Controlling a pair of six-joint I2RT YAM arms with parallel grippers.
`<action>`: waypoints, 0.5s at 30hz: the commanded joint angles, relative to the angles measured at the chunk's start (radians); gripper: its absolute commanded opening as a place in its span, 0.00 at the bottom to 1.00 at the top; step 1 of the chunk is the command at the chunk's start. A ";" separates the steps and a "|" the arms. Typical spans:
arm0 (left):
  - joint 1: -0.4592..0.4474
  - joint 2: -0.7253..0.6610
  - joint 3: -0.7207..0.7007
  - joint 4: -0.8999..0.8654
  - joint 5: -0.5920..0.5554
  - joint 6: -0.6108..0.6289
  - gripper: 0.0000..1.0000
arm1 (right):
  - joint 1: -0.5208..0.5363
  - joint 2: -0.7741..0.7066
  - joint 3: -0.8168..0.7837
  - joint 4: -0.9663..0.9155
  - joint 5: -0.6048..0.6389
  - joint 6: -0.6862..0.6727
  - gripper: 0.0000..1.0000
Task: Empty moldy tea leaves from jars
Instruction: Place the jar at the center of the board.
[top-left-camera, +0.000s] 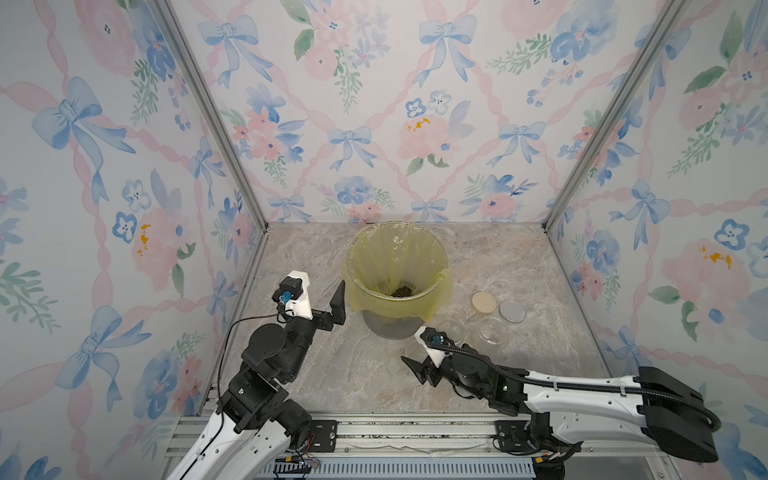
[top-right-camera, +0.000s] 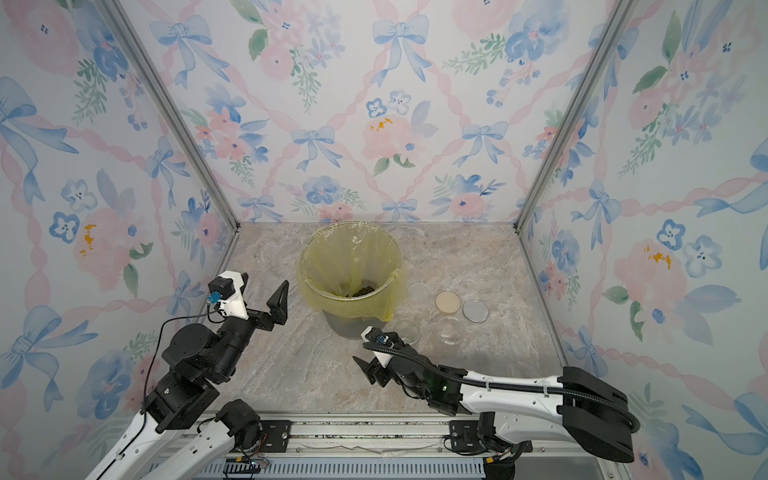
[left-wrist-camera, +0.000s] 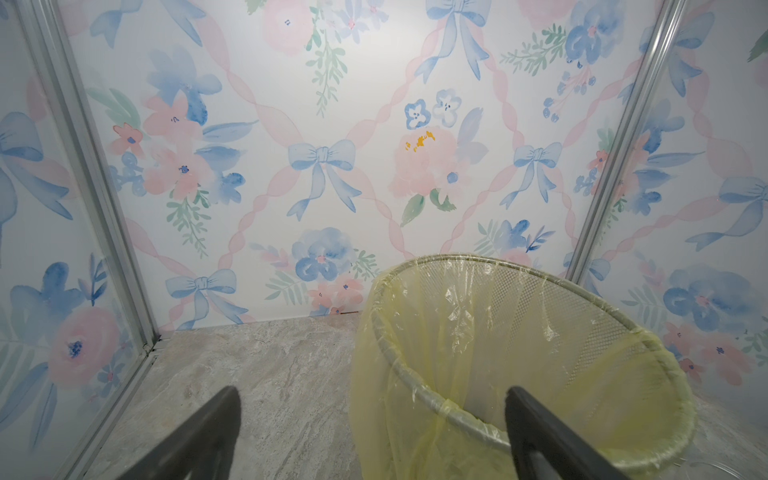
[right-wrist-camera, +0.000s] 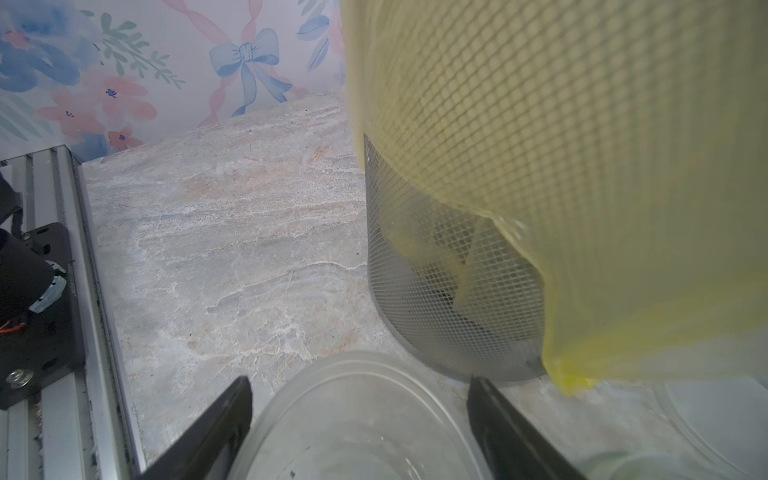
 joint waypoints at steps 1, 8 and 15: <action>0.015 -0.011 -0.011 0.036 -0.002 0.019 0.98 | 0.027 0.103 0.009 0.191 0.019 -0.004 0.78; 0.034 -0.007 -0.011 0.033 0.017 0.015 0.98 | 0.051 0.305 0.054 0.372 0.028 -0.023 0.78; 0.043 -0.007 -0.015 0.036 0.016 0.006 0.98 | 0.055 0.494 0.099 0.489 0.028 -0.036 0.82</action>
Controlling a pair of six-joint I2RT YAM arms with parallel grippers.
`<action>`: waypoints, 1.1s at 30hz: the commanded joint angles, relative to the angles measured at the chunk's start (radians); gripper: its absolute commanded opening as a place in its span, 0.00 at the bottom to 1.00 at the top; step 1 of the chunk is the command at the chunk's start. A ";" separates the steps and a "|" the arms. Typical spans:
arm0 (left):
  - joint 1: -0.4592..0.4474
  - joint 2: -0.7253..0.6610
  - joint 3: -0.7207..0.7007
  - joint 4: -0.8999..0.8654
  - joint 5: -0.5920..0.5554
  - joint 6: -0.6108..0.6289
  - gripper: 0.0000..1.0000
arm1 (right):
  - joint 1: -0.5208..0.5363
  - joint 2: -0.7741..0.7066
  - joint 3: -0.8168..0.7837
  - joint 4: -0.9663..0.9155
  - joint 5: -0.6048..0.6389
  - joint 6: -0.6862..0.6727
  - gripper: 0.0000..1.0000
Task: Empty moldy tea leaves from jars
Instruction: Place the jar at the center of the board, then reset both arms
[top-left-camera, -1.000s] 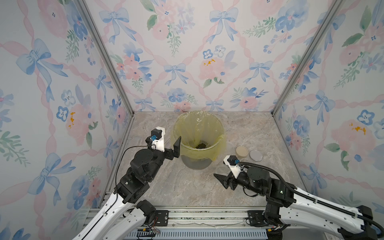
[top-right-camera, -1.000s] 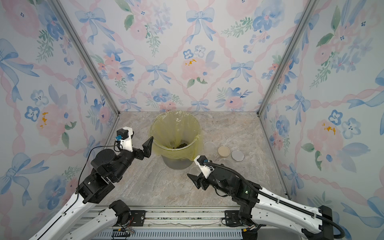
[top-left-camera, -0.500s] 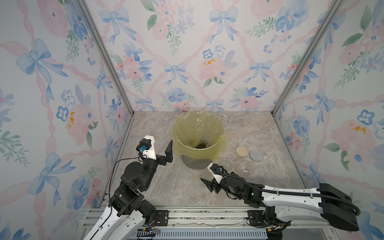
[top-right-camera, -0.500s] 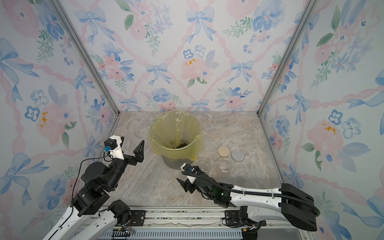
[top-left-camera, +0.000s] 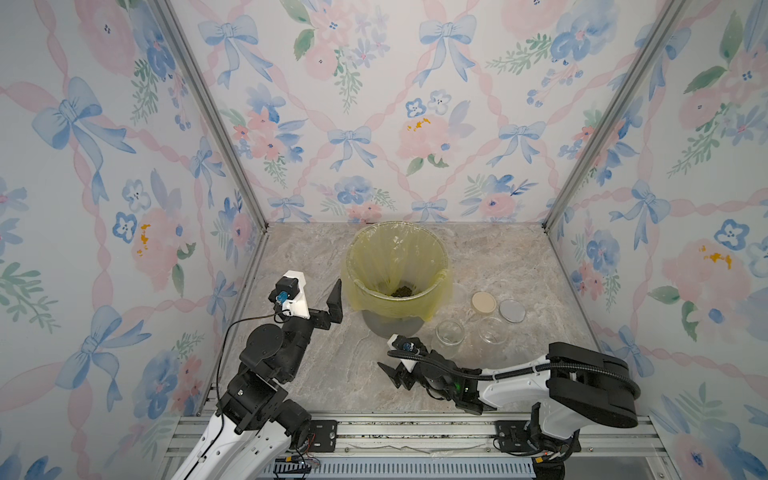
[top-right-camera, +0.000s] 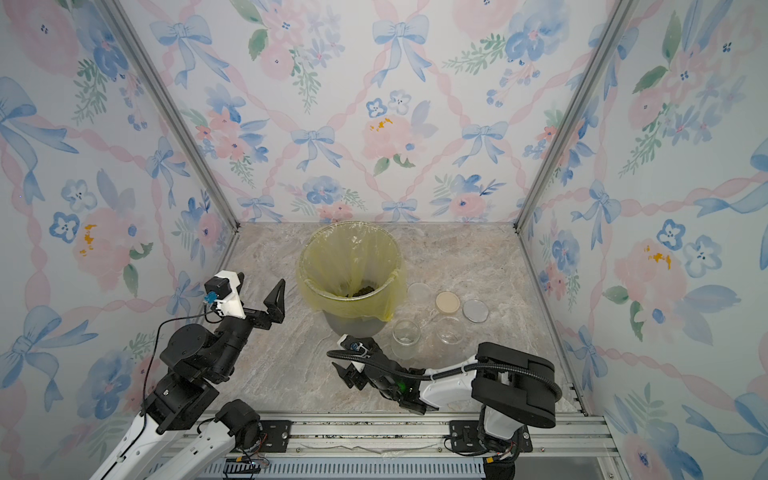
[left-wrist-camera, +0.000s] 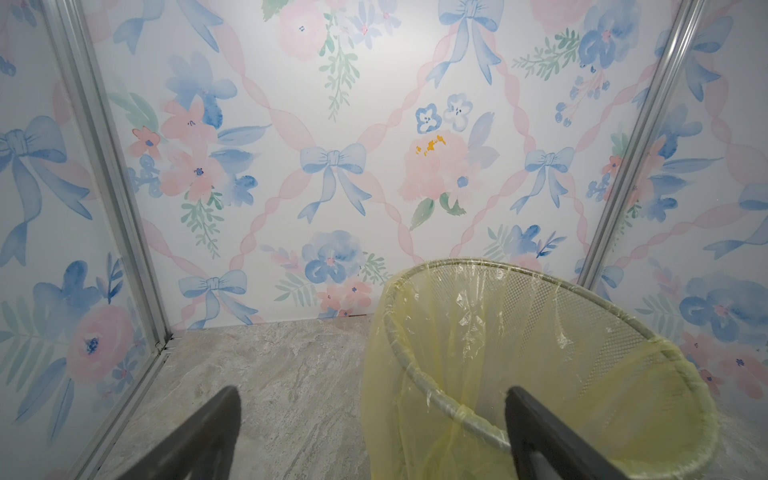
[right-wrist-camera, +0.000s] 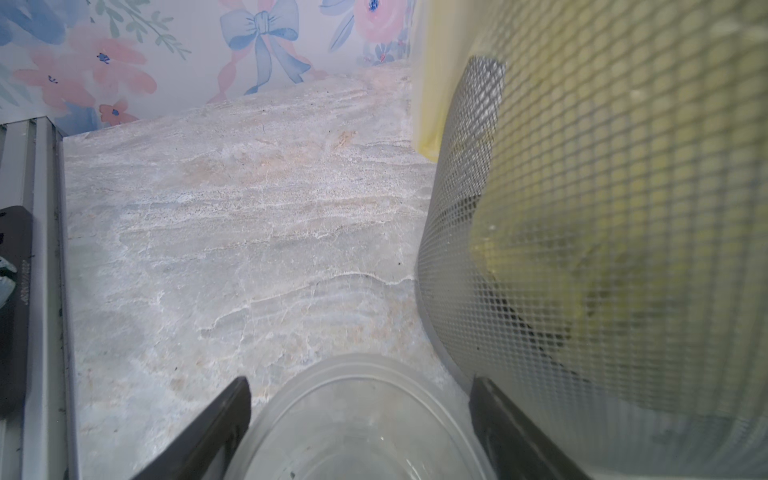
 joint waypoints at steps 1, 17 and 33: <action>0.007 -0.004 -0.010 0.030 0.009 0.003 0.98 | 0.015 0.073 0.016 0.141 0.017 -0.010 0.83; 0.037 -0.003 -0.026 0.058 0.016 -0.020 0.98 | 0.026 0.041 0.029 0.125 0.016 -0.012 0.97; 0.076 0.118 0.003 0.060 -0.080 -0.067 0.98 | -0.083 -0.707 0.093 -0.661 0.061 -0.046 0.97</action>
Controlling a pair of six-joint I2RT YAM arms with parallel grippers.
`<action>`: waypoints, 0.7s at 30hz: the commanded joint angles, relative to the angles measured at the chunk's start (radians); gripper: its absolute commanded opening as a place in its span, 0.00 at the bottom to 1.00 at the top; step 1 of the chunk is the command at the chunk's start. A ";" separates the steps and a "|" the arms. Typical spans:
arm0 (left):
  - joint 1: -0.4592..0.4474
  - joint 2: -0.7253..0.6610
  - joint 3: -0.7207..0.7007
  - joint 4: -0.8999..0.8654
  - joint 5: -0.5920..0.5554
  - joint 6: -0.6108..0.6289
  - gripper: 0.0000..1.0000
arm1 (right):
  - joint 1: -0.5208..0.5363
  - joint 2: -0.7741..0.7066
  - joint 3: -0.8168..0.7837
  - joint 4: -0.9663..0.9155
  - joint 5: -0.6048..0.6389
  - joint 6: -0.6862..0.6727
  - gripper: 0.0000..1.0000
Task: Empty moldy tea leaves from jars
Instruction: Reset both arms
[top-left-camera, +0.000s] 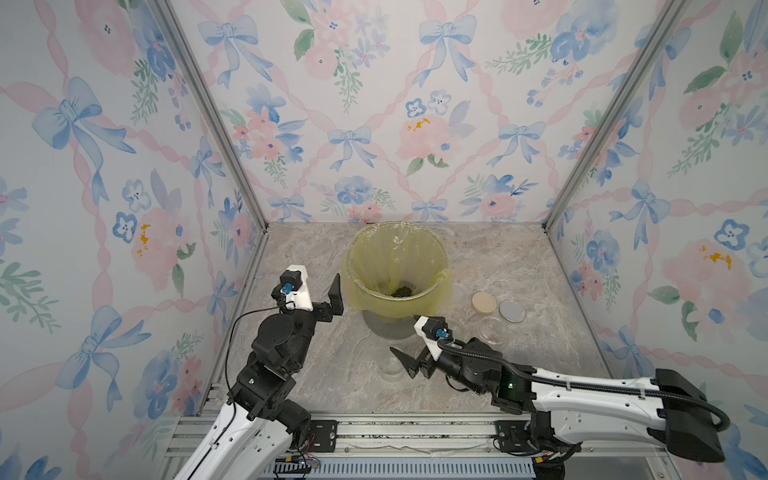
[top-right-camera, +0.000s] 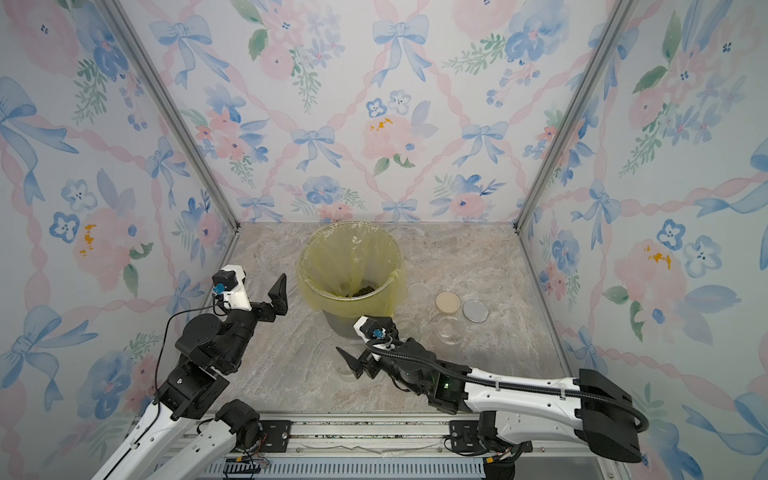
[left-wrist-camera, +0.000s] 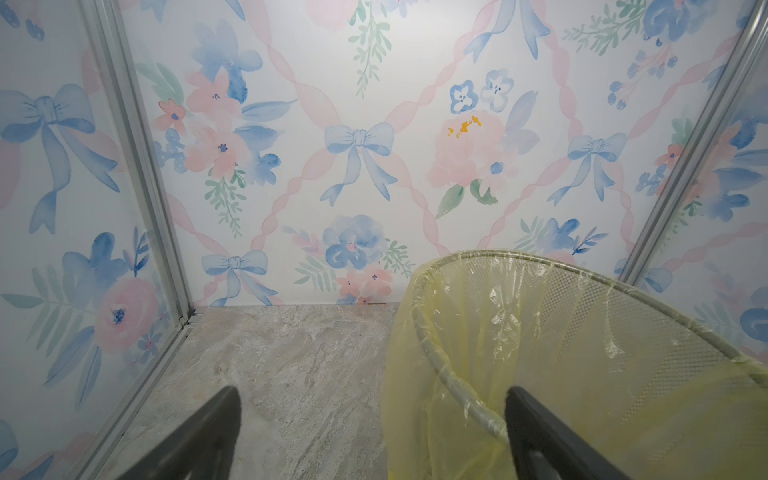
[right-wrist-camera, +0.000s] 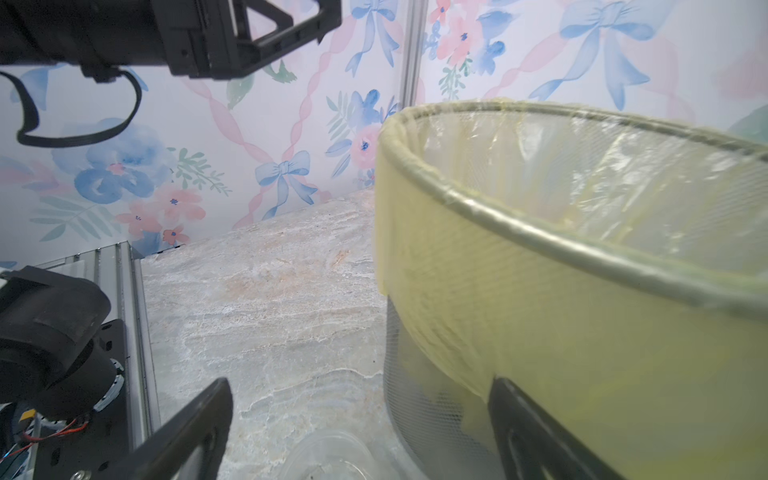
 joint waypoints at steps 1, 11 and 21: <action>0.021 0.042 0.039 -0.002 -0.046 -0.038 0.98 | -0.079 -0.139 0.043 -0.259 0.057 0.028 0.97; 0.226 0.291 0.156 -0.056 0.064 -0.162 0.98 | -0.738 -0.345 0.096 -0.506 0.043 0.278 0.96; 0.401 0.604 0.090 0.138 0.109 -0.143 0.98 | -1.321 -0.147 -0.094 -0.268 0.038 0.463 0.97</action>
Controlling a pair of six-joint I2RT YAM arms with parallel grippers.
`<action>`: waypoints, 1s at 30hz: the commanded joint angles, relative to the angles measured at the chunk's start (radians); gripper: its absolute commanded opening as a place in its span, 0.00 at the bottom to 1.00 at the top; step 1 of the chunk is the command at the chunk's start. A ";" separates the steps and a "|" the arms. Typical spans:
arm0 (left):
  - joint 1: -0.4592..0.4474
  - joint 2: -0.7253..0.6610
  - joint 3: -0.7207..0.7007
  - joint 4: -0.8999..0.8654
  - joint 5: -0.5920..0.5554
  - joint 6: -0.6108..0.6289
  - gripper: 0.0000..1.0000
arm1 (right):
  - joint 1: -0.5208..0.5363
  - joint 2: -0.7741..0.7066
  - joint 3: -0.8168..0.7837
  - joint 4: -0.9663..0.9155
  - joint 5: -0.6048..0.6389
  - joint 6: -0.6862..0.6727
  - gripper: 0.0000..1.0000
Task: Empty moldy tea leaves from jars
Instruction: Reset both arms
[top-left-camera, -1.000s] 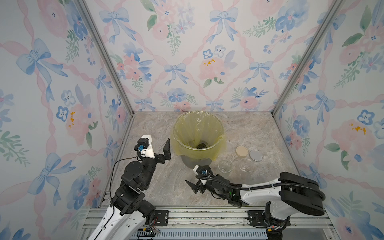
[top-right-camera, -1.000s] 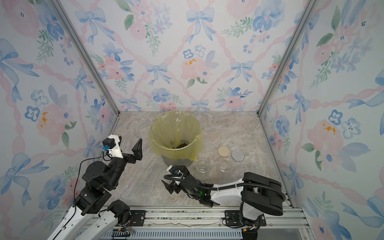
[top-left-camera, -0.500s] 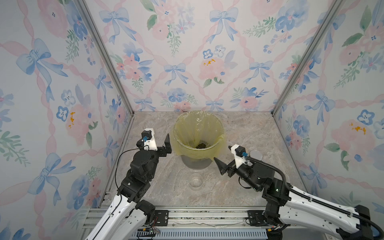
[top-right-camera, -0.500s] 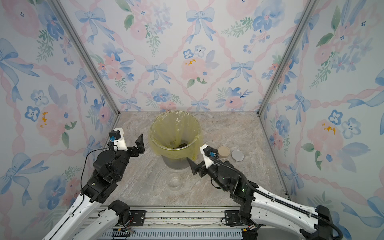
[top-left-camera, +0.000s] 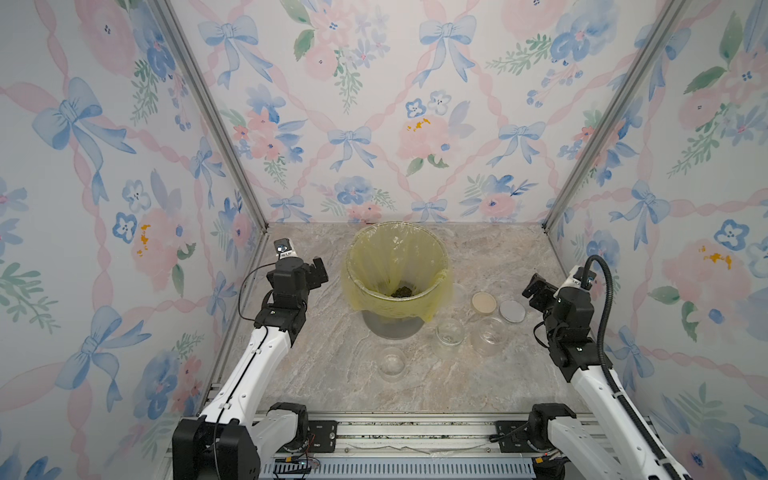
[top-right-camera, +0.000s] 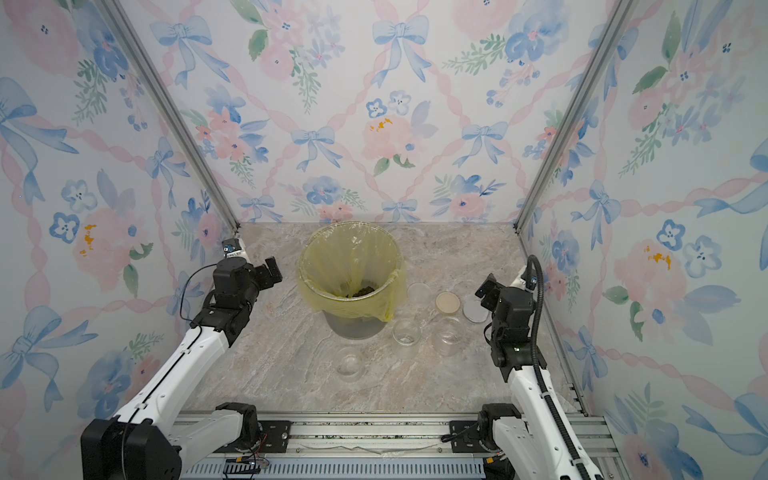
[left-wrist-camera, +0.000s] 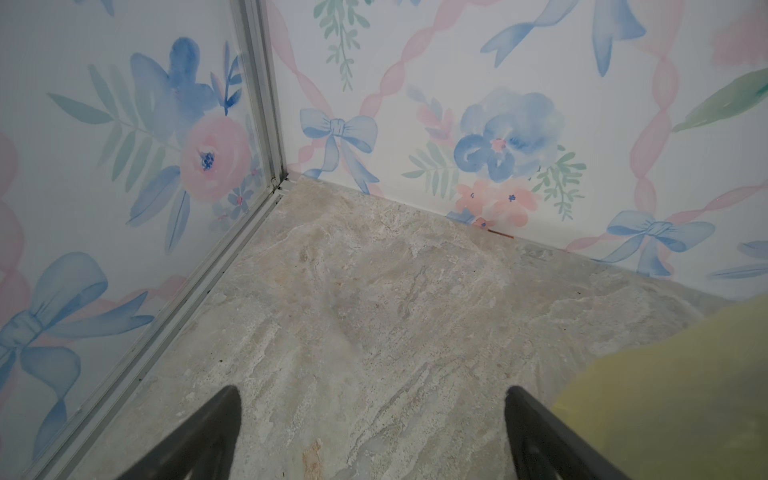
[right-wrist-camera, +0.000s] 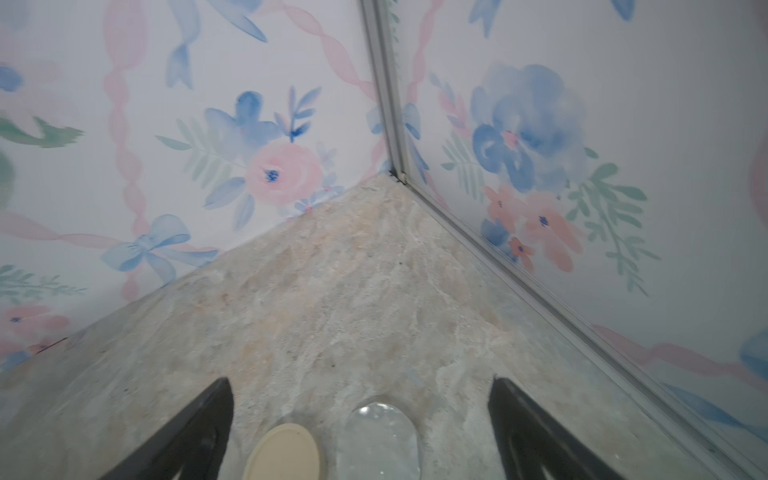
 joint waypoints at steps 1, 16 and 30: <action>0.007 0.039 -0.089 0.161 -0.003 0.063 0.98 | -0.086 0.041 -0.074 0.122 0.025 0.055 0.96; 0.069 0.319 -0.252 0.528 0.113 0.217 0.98 | 0.010 0.373 -0.281 0.748 0.021 -0.277 0.96; 0.056 0.399 -0.421 0.926 0.181 0.307 0.98 | 0.051 0.561 -0.298 1.007 -0.011 -0.287 0.96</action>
